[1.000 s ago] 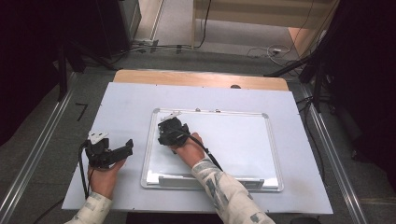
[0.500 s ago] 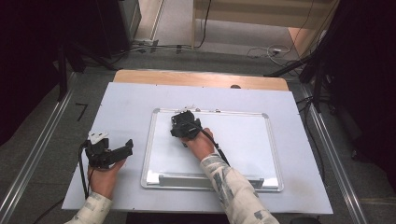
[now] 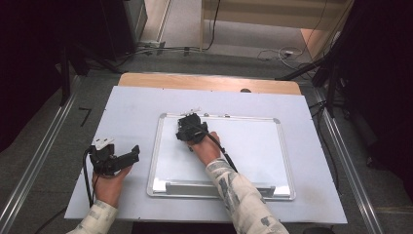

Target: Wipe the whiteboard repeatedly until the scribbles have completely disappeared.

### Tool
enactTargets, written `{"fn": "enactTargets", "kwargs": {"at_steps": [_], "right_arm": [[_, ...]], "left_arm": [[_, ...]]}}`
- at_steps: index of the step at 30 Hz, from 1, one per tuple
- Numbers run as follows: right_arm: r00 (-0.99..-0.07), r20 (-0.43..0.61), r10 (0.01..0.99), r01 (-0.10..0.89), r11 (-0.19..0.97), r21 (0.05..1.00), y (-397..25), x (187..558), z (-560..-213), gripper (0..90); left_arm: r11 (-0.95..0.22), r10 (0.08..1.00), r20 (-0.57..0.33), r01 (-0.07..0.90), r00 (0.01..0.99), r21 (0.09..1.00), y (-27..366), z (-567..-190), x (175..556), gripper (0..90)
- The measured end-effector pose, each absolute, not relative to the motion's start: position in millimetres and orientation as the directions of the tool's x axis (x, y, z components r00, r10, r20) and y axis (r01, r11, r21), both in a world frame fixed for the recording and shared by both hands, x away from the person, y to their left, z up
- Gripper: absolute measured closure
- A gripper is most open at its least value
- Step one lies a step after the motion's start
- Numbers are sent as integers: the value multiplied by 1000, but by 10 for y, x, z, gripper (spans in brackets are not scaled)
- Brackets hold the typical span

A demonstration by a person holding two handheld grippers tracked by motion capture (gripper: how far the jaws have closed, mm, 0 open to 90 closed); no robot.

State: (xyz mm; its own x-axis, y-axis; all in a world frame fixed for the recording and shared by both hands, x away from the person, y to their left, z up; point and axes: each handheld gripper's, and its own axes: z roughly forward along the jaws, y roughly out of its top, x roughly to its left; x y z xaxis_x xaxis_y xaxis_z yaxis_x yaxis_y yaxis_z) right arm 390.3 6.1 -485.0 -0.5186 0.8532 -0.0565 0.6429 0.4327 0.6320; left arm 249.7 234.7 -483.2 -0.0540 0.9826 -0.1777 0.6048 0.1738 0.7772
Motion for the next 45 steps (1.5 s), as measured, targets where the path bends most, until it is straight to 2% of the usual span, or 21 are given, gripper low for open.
{"fn": "enactTargets", "kwargs": {"at_steps": [8, 14, 23, 32, 45], "right_arm": [[-586, -56, 808, 615, 488, 619, 242, 3729, -4848, 378], [-621, -49, 783, 596, 512, 619, 213, 3641, -4853, 378], [-565, -37, 824, 634, 463, 619, -34, 3821, -4843, 379], [-553, -50, 832, 636, 460, 620, 43, 3871, -4843, 378], [-638, -54, 768, 579, 525, 624, 148, 3609, -4859, 378]], "left_arm": [[175, 983, -178, 604, -56, 778, 2350, -4829, 2486, 58], [172, 983, -175, 606, -55, 777, 2351, -4833, 2489, 58], [174, 983, -177, 606, -56, 776, 2351, -4833, 2486, 58], [171, 983, -177, 605, -51, 778, 2343, -4835, 2501, 58], [164, 984, -170, 610, -48, 775, 2317, -4846, 2524, 58]]}}
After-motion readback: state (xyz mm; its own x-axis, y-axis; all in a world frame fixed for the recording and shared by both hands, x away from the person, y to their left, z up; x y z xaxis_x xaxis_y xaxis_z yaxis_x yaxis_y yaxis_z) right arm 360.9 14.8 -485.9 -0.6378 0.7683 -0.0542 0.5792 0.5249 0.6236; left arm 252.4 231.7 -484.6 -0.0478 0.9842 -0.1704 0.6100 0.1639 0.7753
